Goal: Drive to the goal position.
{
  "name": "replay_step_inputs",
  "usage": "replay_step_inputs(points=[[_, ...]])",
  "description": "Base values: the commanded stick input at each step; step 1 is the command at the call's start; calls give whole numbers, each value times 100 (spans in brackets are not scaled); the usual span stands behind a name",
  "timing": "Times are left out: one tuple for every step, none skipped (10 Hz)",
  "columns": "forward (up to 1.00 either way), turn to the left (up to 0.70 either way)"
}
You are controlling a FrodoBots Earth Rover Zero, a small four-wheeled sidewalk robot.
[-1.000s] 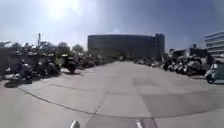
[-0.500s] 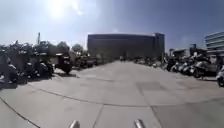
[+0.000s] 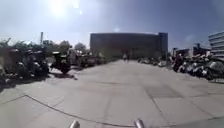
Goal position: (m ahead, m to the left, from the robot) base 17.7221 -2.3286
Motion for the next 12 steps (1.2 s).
replay_step_inputs(points=[[85, -31], [85, -34], [85, -34], [85, -20], [85, 0], [85, 0], [85, 0], [85, 0], [0, 0], [0, 0], [0, 0], [0, 0]])
